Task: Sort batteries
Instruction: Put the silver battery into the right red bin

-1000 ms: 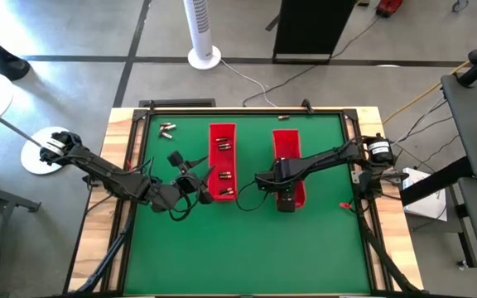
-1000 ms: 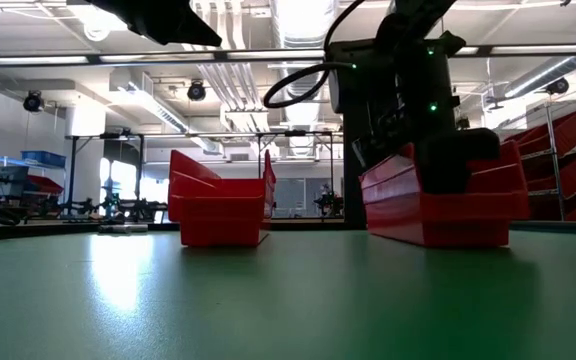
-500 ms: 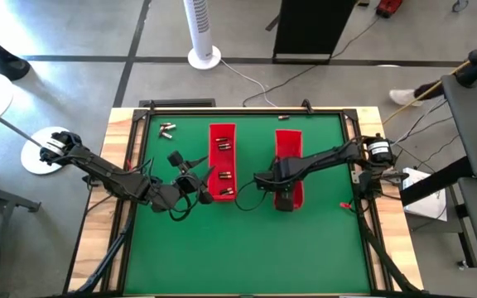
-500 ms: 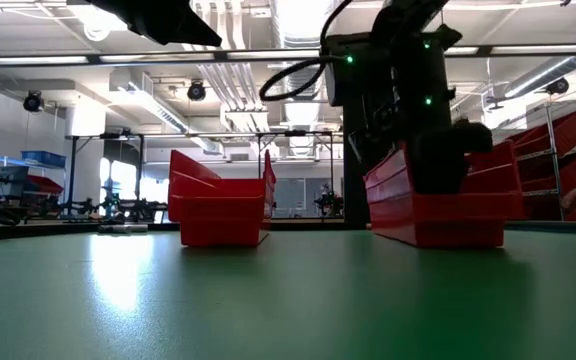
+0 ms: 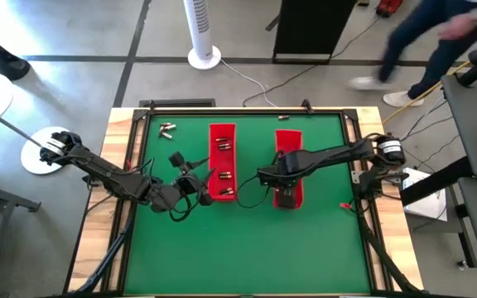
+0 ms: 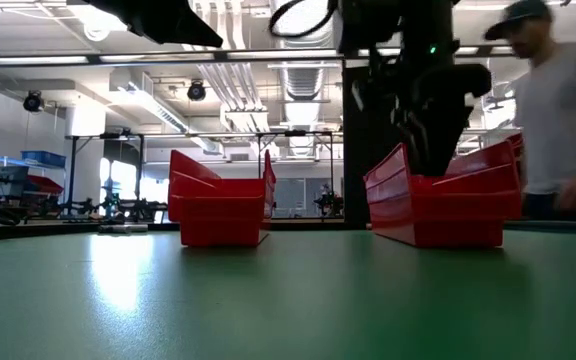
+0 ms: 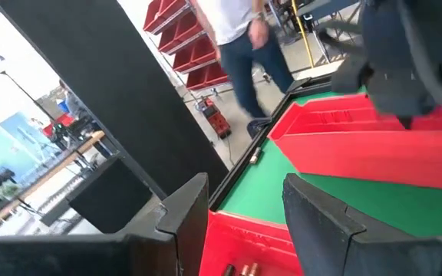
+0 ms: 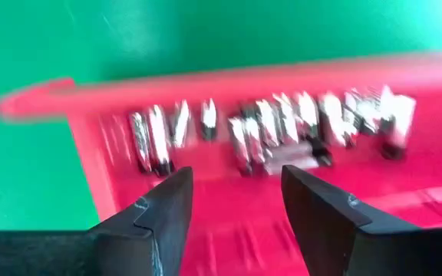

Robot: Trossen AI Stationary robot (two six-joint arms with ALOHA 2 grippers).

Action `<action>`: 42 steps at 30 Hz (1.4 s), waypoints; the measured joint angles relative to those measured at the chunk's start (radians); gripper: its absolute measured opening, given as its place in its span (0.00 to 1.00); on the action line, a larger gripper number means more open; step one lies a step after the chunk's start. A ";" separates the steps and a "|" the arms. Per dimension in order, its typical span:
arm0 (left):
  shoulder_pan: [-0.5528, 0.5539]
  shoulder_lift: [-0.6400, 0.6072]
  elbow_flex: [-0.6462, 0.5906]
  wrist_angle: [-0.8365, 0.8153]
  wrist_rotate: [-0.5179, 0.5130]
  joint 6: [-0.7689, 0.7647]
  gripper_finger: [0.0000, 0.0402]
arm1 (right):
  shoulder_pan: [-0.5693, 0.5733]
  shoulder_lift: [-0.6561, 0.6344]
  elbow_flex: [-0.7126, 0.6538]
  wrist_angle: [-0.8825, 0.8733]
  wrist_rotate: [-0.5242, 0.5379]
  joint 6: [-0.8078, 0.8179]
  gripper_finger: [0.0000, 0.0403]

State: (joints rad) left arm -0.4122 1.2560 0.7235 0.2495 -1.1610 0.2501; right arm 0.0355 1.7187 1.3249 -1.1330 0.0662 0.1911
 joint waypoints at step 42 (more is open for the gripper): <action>0.522 0.083 0.318 -1.451 0.794 -1.074 0.37 | 0.433 -0.284 -0.225 0.148 0.565 0.324 0.47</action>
State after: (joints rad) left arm 0.1099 1.3392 1.0416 -1.2012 -0.3673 -0.8240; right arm 0.4690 1.4345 1.0998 -0.9848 0.6308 0.5148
